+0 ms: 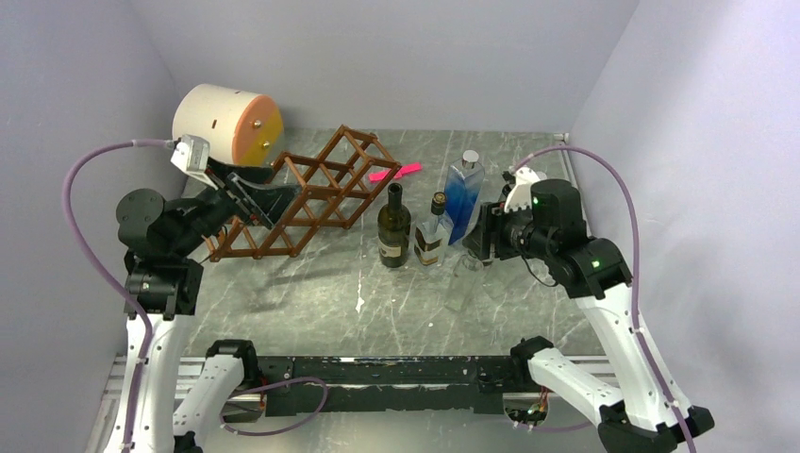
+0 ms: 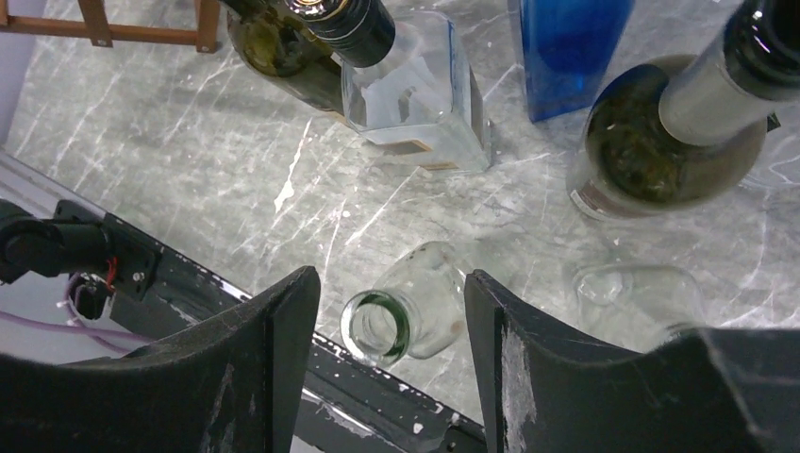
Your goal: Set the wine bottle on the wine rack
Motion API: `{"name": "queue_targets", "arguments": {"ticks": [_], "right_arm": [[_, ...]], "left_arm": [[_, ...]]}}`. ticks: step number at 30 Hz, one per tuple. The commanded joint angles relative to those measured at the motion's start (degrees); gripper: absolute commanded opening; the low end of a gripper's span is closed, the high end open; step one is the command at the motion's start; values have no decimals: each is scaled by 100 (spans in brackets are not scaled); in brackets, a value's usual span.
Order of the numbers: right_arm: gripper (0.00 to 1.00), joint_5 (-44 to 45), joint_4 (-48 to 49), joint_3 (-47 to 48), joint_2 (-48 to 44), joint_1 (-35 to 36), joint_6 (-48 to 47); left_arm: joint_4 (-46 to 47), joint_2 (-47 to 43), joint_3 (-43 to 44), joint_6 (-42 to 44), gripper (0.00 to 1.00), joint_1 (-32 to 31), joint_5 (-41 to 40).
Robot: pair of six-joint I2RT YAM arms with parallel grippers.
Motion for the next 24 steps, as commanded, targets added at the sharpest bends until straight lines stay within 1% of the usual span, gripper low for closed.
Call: {"name": "queue_targets", "arguments": {"ticks": [1,5,8,12,15,17,20,24], "right_arm": [[62,150,264,-112,62,192,-258],[62,699,426,-307,-107,422,-470],[63,546,474,-390,-109,450,-571],[63,601,425,-362,59,515,-613],[61,443,396,-348,135,564,-658],[60,345,366,-315,163,743,-734],[59,438,313,-260,243,914,-812],[56,998,196,-149,436,1171,-820]], "left_arm": [[313,123,2,-19,100,50,73],[526,219,-140,-26,100,49,106],[750,293,-237,4,100,49,161],[885,420,-266,65,100,49,205],[1001,486,-305,94,100,49,247],[997,523,-327,157,100,49,257],[892,553,-345,314,100,49,259],[714,584,-377,493,99,49,194]]}}
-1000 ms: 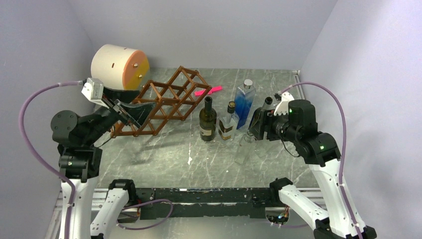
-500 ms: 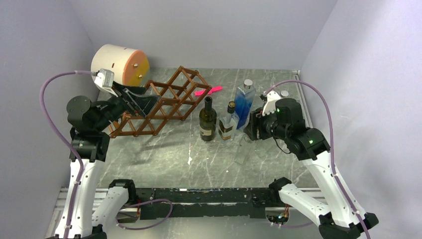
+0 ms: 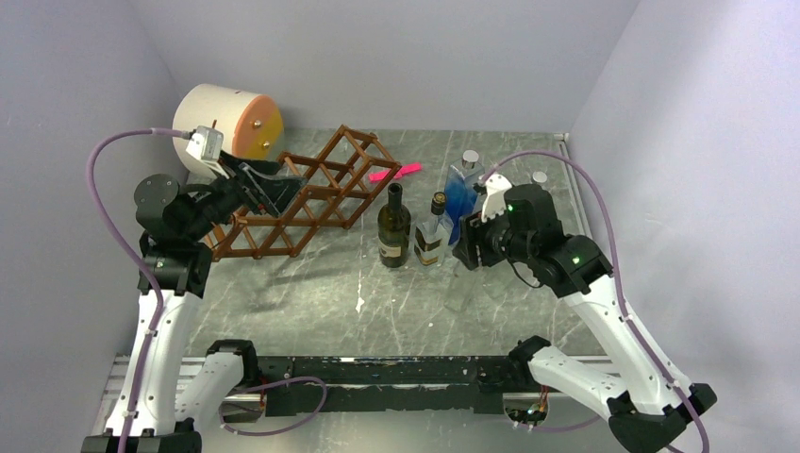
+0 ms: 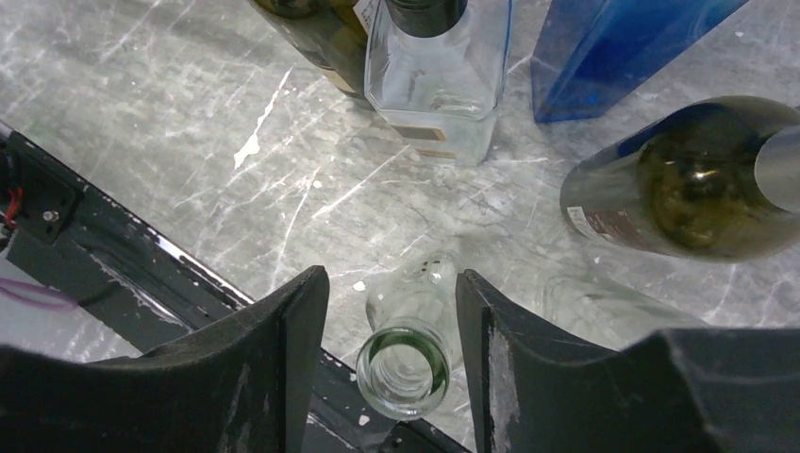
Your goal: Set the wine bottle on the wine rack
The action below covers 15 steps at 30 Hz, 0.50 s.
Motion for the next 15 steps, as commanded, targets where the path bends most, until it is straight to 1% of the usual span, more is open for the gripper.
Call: {"name": "queue_targets", "arguments": {"ticks": [1,6,11,13,15], "right_arm": [[54,505,-118,208,182,254,-159],[53,843,-143,242,311,434,-326],[46,839,-23,122,339,589,-565],[41,848,54,53,282,600,-630],[31,819,104,-3,240,605,-661]], "left_arm": [[28,-1,-80,315,100,47,84],[-82,47,-74,433,100,47,15],[-150,78,-31,438,100,47,-36],[-183,64,-33,637,100,47,-60],[-173,43,-52,642,99,47,-51]]}}
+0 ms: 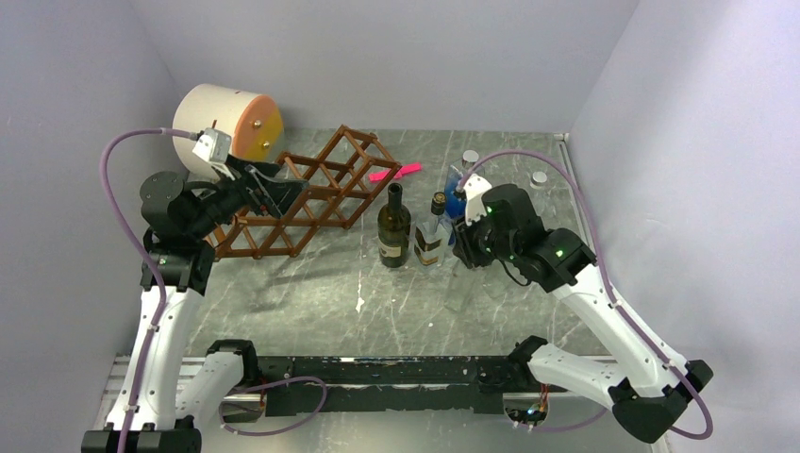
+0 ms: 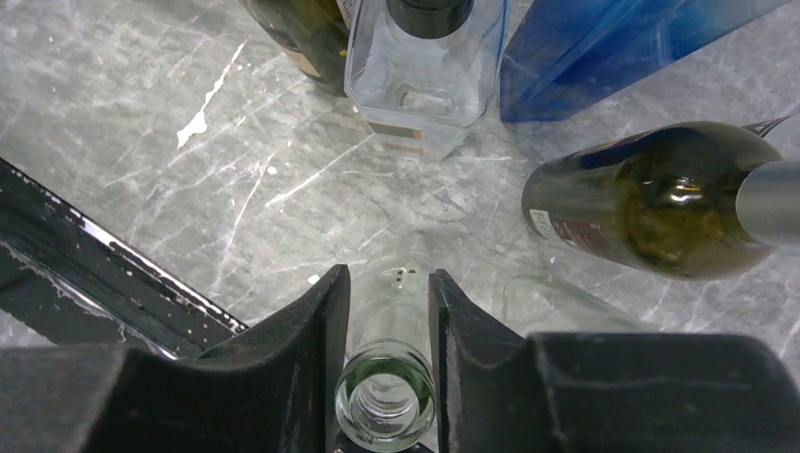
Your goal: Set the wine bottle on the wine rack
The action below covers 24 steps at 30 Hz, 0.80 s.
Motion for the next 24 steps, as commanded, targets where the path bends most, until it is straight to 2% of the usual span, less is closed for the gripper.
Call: {"name": "queue_targets", "arguments": {"ticks": [1,5,6,9,13,19,24], "right_arm": [[27,56,214,-104,-136,47,-233],[3,-64,320,-183,-151,54,-217],[0,-76,336,-177,-143,58,-205],[0,-157,379,-54,-114,56,-188],[0,-776,554,227,-52,52,-114],[0,-1775,1146,364,139,55,304],[0,-2172,1783,340,349,74,842]], "left_arm": [[-9,-64,-4,214,99,44,-13],[270,-135,-178,144,96,45,127],[364,-162,-246,134,95,44,126],[753,-248,-472,132,94,33,474],[1296,-291,-852,152,94,-246,1008],[1390,-218,-1293,1002,95,-1436,683],[1297,-226,-1544,1252,95,-1955,486]]}}
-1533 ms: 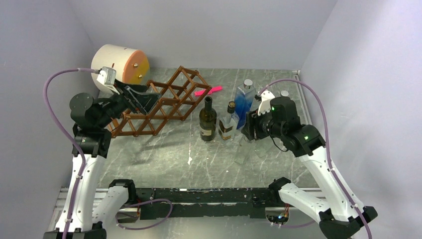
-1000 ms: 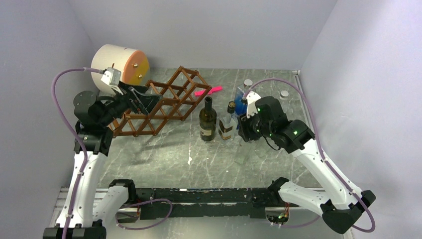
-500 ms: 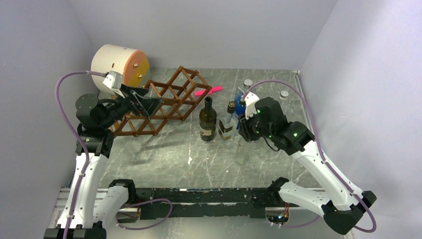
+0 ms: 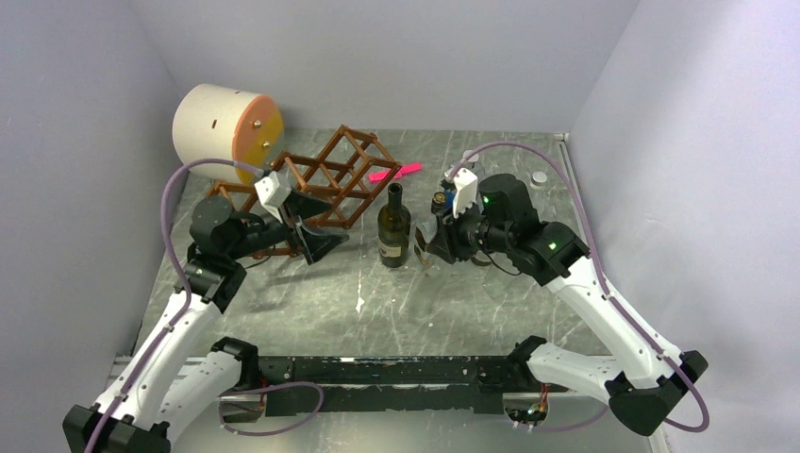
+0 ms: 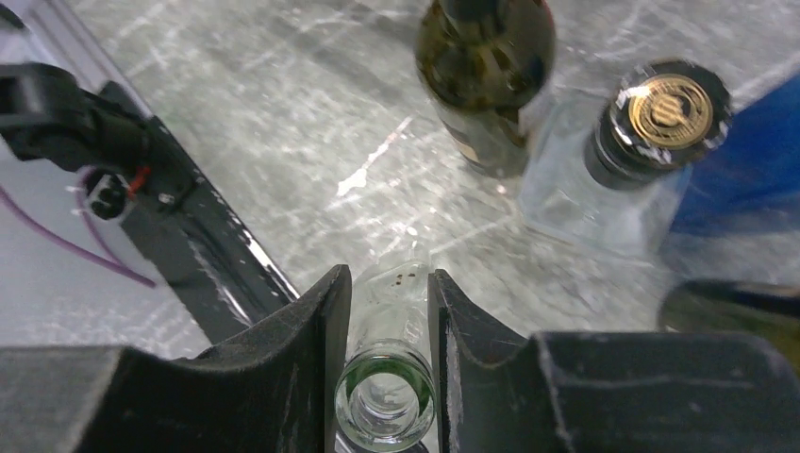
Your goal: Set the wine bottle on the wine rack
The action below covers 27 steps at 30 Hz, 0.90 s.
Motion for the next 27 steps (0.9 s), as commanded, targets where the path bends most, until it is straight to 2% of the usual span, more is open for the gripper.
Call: {"name": "queue_targets", "arguments": {"ticks": [1,2,8,12,15,18,23,27], "right_arm": [[0,-639,1076,184,121,48,661],[0,-671,1233,161,131,60,758],[0,-667,1785,274,297,125,1261],[0,-715,2097,209,321,197,1543],[0,-746,2168,228,385,241,1586],[0,-833,2216,209,393,294,1453],[0,-1107,2220,217,378,326,1216],[0,-1264,2235,233,367,341,1095]], "left_arm": [[309,-28,-221,342,96,-356,-107],[368,-35,-329,262,99,-479,-139],[1611,-44,-1461,-400,100,-1437,-995],[1764,301,-1468,-73,99,-2155,-1943],[1738,580,-1367,394,99,-2583,-2295],[2019,798,-1471,776,99,-2746,-2118],[2477,935,-1700,806,99,-2762,-2129],[2861,946,-1923,840,99,-2760,-1623]]}}
